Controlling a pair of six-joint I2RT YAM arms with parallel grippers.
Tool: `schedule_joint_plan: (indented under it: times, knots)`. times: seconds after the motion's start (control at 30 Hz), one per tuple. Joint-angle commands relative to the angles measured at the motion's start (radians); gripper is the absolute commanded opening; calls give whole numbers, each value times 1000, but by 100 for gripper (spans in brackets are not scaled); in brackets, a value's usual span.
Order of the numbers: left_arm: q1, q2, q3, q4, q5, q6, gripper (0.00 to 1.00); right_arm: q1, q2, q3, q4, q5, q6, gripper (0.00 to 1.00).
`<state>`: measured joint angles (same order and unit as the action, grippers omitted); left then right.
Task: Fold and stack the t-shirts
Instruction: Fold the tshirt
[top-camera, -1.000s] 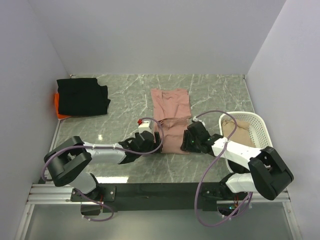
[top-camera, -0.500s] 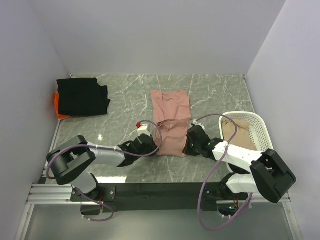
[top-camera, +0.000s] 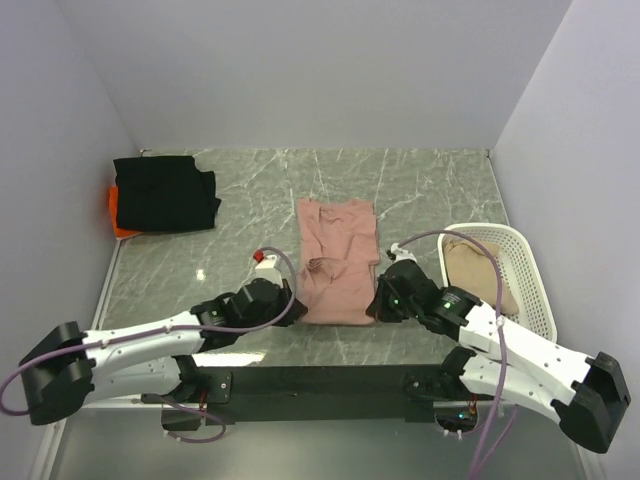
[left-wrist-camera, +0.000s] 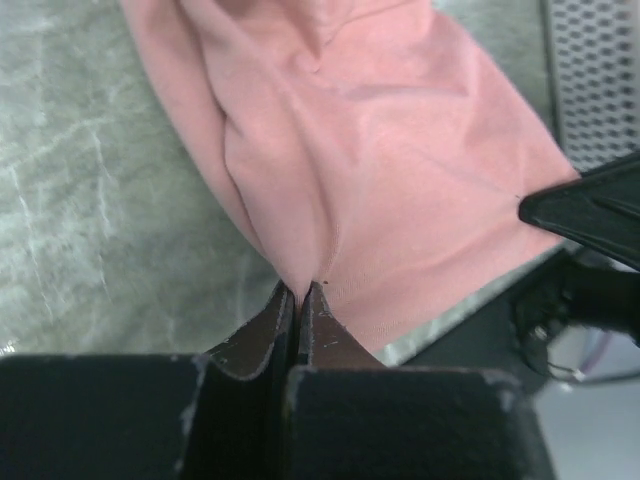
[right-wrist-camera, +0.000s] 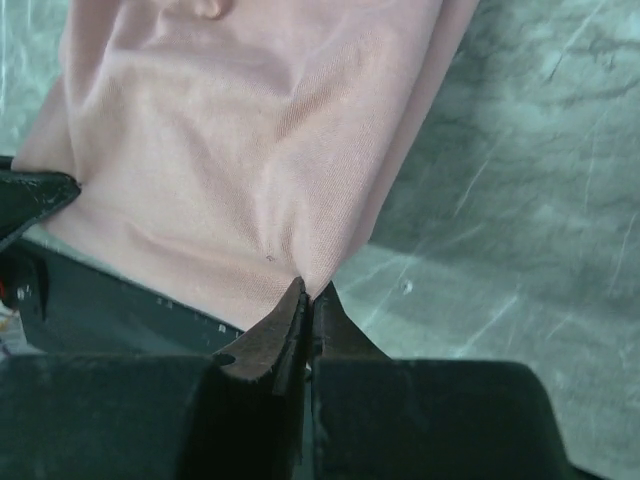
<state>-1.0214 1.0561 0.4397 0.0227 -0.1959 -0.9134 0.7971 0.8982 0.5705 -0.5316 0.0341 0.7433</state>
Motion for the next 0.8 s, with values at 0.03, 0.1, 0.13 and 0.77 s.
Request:
schedule_joint_plan:
  times: [0.03, 0.1, 0.13, 0.77]
  knots:
    - [-16, -88, -39, -107, 58, -7, 1, 45, -38, 52, -195, 41, 13, 0]
    - [-29, -129, -41, -151, 64, -2, 0, 60, -47, 63, -235, 46, 13, 0]
    - [-32, -145, -42, -165, 69, 2, 1, 77, -60, 75, -270, 44, 13, 0]
    - [-80, -461, 70, -323, 259, -15, 1, 149, -179, 318, -472, -14, -30, 0]
